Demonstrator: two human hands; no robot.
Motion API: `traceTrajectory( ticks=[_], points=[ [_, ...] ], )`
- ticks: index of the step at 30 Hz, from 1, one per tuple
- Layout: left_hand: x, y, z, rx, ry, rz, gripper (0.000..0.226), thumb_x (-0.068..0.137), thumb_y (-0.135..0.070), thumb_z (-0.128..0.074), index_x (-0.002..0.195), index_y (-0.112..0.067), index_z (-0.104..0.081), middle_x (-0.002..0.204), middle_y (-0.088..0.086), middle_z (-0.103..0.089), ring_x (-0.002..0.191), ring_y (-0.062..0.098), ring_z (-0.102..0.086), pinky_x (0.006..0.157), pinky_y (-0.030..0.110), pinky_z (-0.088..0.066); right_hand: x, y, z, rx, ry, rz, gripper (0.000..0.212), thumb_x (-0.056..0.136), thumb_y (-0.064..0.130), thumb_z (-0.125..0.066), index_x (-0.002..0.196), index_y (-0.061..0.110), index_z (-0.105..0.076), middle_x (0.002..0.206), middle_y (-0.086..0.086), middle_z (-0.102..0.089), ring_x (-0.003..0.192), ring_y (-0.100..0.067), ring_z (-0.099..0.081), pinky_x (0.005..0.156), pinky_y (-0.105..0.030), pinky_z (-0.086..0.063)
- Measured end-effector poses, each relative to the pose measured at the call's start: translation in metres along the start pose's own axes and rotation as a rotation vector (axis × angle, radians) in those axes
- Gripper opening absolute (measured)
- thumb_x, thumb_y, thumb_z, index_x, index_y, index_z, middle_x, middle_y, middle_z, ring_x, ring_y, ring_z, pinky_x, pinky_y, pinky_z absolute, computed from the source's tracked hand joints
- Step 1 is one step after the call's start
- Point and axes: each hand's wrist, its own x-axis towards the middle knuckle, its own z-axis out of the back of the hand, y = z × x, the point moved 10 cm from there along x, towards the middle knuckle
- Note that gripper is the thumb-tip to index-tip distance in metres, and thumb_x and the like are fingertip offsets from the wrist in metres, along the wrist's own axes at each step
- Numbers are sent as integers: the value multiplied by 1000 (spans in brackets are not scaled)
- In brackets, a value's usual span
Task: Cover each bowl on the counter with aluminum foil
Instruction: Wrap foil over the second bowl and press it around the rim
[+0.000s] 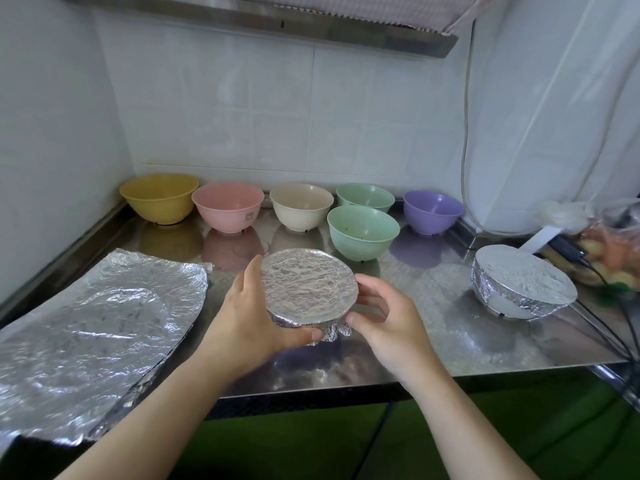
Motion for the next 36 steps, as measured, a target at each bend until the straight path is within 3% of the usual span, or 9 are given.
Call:
traceTrajectory(
  ticks=[5, 11, 14, 21, 27, 36],
  points=[
    [-1, 1, 0, 39, -38, -43, 157, 41, -76, -93, 162, -32, -4, 166, 2, -30, 153, 20, -28, 123, 45, -32, 1, -8, -1, -33, -14, -16, 62, 78, -13, -81, 125, 26, -66, 112, 11, -74, 102, -1, -72, 84, -19, -57],
    [-1, -1, 2, 97, -57, -75, 155, 42, -68, -97, 162, -30, -6, 161, 5, -38, 148, 24, -37, 120, 47, -38, 0, -8, -3, -109, -21, -13, 66, 80, -10, -82, 130, 29, -61, 118, 13, -70, 99, 2, -72, 84, -18, -57],
    [-1, -1, 1, 93, -16, -68, 158, 42, -68, -97, 162, -33, 0, 164, 6, -33, 149, 26, -36, 120, 49, -37, -7, -10, -6, -100, -13, -44, 66, 83, -4, -83, 133, 29, -54, 121, 15, -66, 100, 7, -70, 82, -13, -55],
    [-4, -17, 3, 94, 29, -74, 168, 31, -101, -71, 162, -31, 9, 172, 0, 0, 160, 22, -6, 128, 49, -22, -14, -13, -5, -233, -82, -65, 19, 89, 17, -80, 93, 25, -63, 89, 14, -72, 88, 3, -67, 76, -20, -56],
    [-2, -27, -3, 158, 1, -7, 164, 43, -88, -81, 165, -17, 3, 169, 6, -12, 156, 26, -18, 122, 42, -28, -12, -15, -4, -273, -116, -47, 22, 91, 16, -80, 80, 23, -63, 73, 3, -70, 69, -9, -67, 67, -30, -58],
    [-4, -23, -6, 222, -102, -50, 150, 51, -74, -89, 162, -16, -8, 161, 7, -22, 150, 29, -26, 118, 40, -33, -20, -10, -13, -428, -206, 17, 26, 91, 25, -73, 71, 25, -57, 62, 7, -63, 61, -9, -62, 59, -42, -57]
  ],
)
